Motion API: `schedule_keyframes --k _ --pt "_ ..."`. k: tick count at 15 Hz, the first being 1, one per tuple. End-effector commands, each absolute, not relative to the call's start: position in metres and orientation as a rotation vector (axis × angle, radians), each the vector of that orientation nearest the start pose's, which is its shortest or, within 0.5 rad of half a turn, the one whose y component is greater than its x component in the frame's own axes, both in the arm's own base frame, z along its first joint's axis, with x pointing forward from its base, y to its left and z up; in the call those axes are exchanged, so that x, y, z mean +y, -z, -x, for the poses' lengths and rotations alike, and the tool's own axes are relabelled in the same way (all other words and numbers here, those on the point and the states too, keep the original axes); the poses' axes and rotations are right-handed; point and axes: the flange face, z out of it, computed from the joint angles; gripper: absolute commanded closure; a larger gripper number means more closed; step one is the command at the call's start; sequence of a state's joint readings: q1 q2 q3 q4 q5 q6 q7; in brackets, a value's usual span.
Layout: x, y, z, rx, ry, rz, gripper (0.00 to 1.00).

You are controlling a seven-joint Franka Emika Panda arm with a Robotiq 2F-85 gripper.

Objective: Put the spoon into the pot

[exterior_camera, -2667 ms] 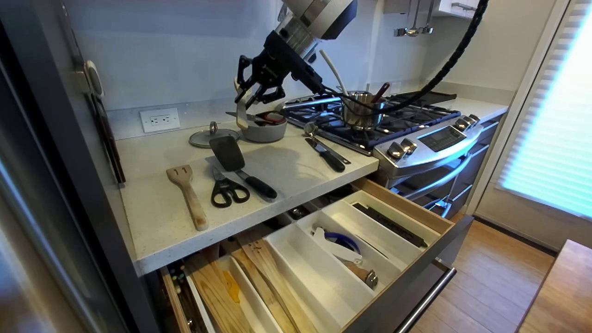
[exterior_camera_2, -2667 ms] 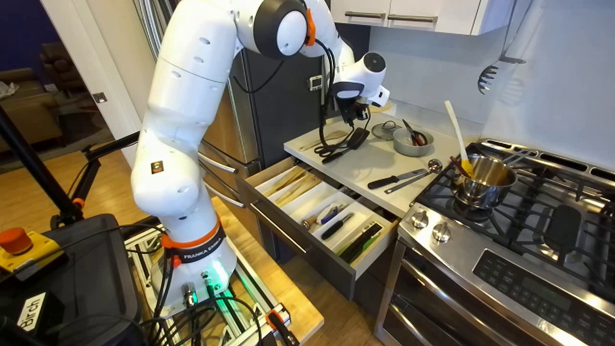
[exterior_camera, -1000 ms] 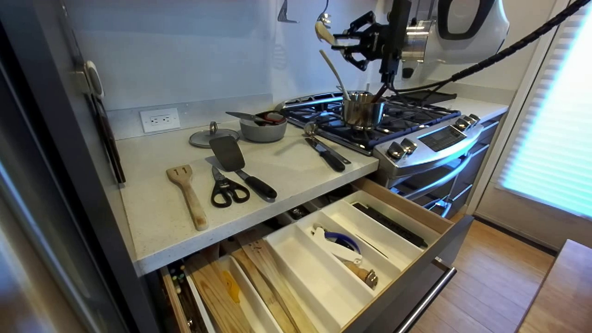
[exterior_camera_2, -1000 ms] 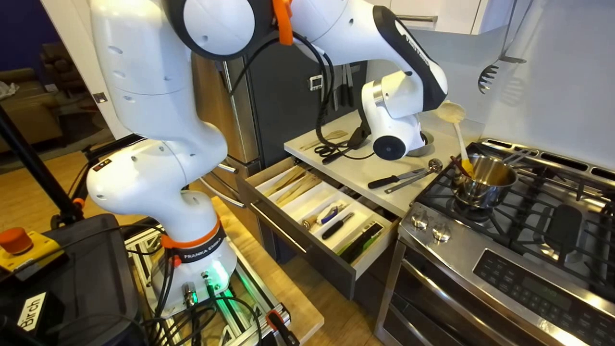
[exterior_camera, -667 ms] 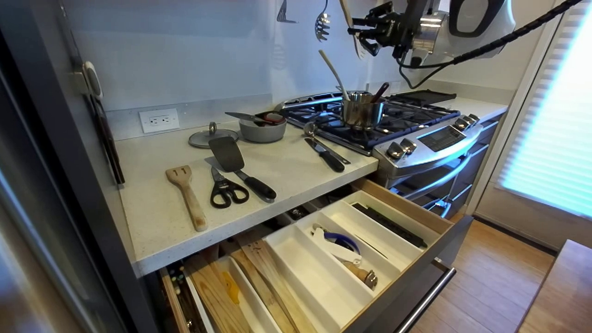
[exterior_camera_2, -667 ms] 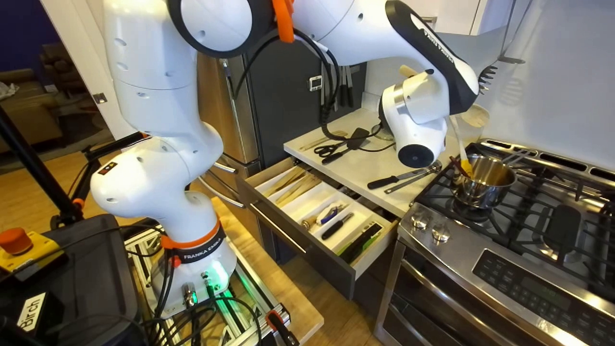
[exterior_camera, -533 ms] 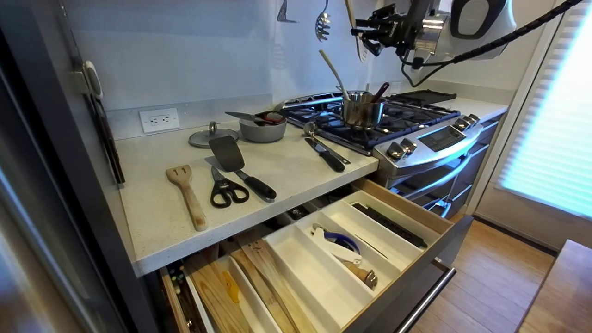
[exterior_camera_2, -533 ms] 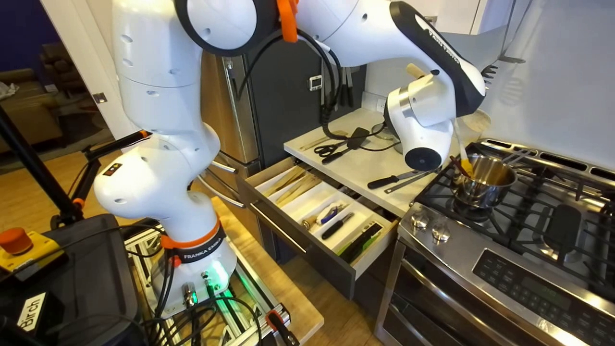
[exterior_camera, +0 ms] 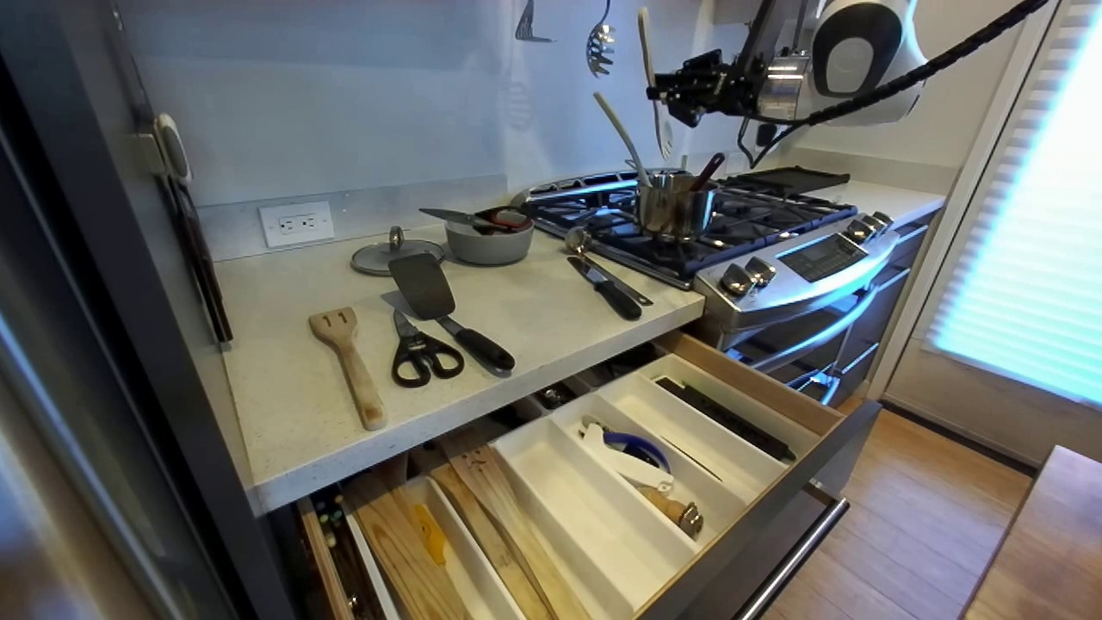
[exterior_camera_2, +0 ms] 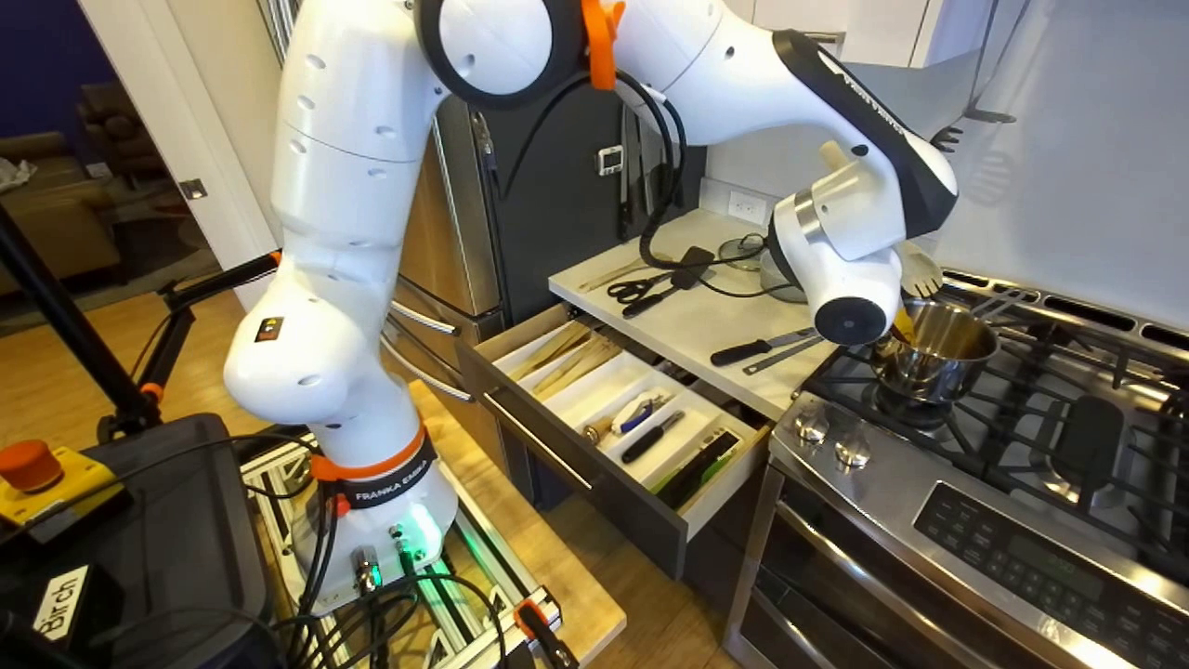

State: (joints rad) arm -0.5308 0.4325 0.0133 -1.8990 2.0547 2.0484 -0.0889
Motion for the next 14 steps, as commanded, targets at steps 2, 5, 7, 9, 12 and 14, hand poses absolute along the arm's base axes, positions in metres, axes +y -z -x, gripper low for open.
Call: schedule_keyframes --k 2,5,7,9,12,14 --pt "-0.314 -0.28 -0.61 1.401 0.261 0.855 0.94" --pt "-0.314 -0.266 -0.63 1.373 0.205 0.882 0.49" --pt "-0.313 -0.266 -0.639 1.342 0.186 0.885 0.41" --pt "-0.317 -0.28 -0.64 1.311 0.224 0.888 0.25" --pt "-0.301 -0.32 -0.623 1.205 0.301 1.021 0.02" --pt "-0.272 -0.342 -0.603 1.154 0.301 1.133 0.0"
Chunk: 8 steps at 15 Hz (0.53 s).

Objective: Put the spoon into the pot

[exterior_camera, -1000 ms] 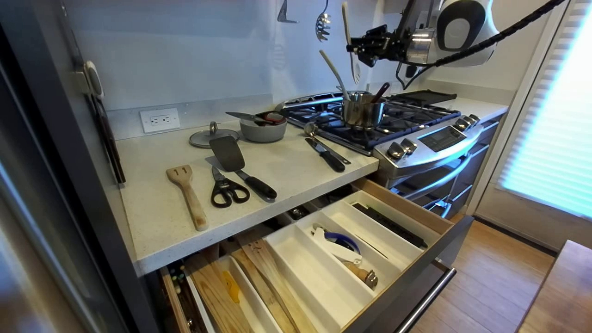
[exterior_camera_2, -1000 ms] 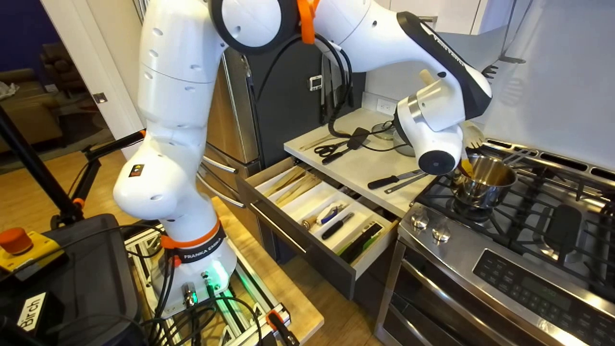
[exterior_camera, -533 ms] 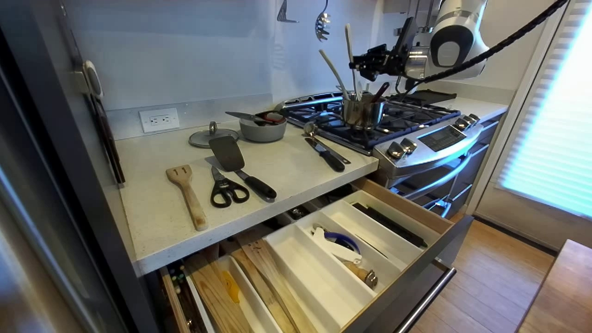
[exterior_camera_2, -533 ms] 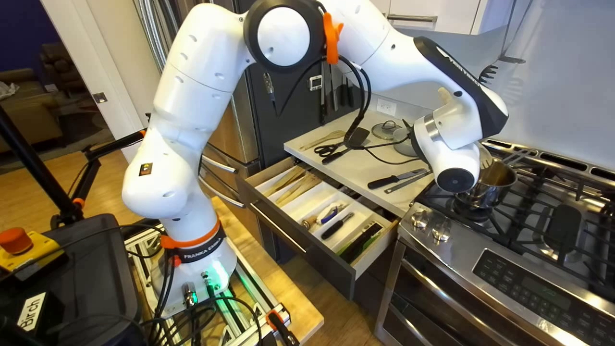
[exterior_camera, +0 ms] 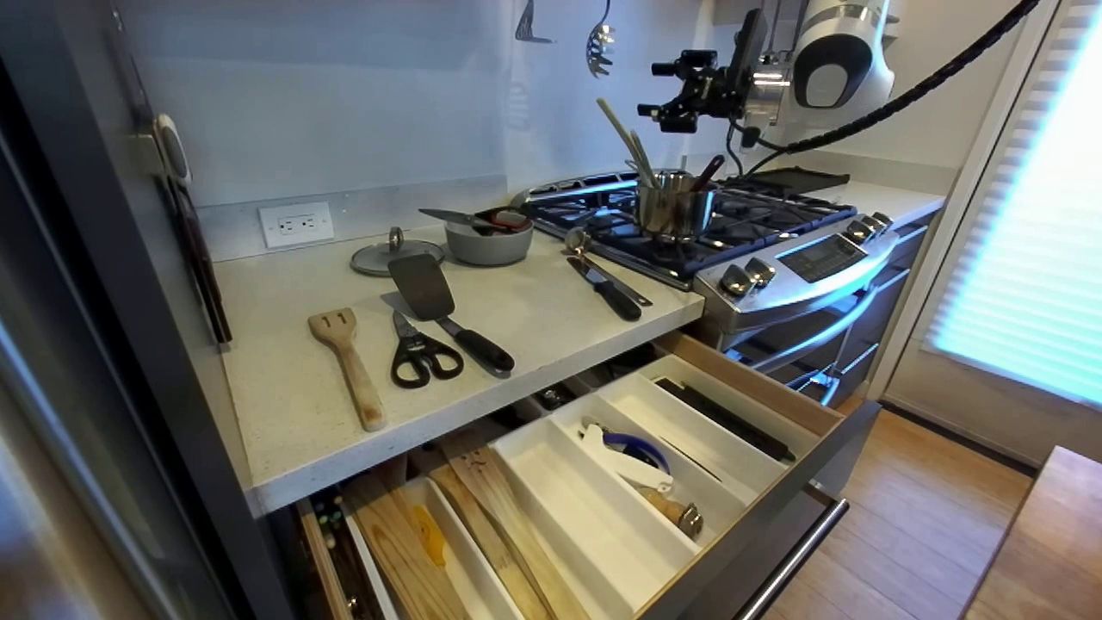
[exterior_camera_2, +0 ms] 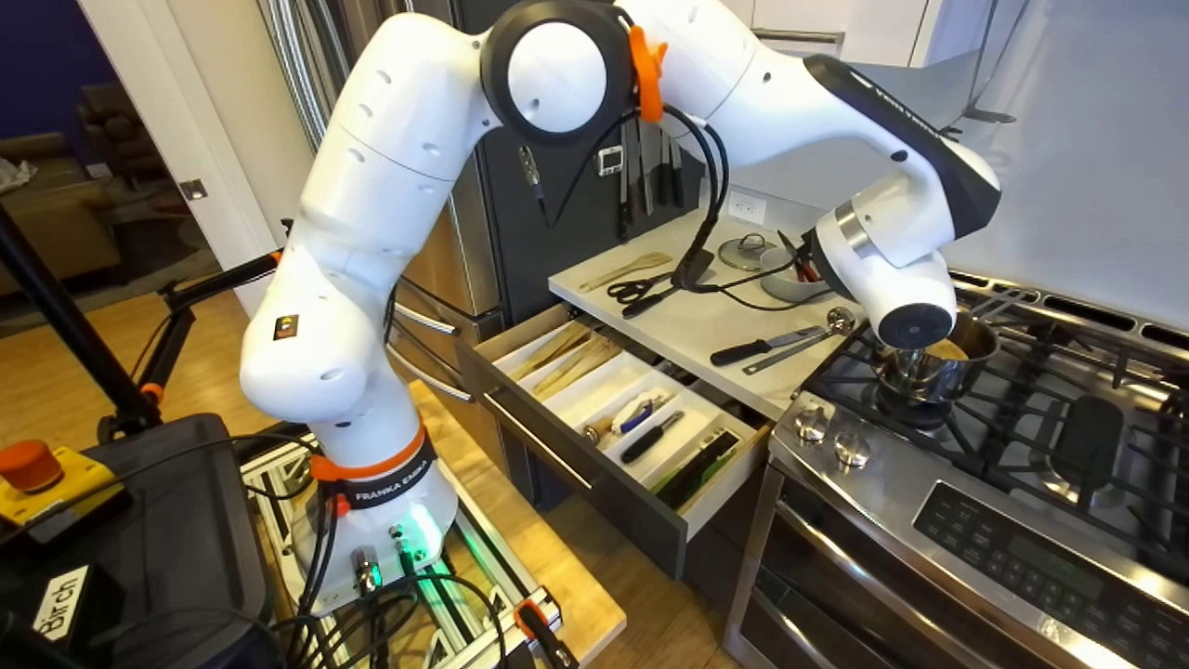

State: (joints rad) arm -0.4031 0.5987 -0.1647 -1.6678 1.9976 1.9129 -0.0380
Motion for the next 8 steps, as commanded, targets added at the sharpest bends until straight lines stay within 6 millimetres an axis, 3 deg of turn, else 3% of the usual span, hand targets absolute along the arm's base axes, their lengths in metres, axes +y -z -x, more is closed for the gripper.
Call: schedule_keyframes --k 1,6,7,8 --pt "-0.262 -0.352 -0.593 1.117 0.313 1.188 0.0" --pt "-0.21 -0.397 -0.532 0.898 0.29 1.457 0.0" --pt "-0.232 -0.388 -0.57 0.956 0.298 1.384 0.0" --pt "-0.224 -0.395 -0.558 0.929 0.295 1.415 0.0"
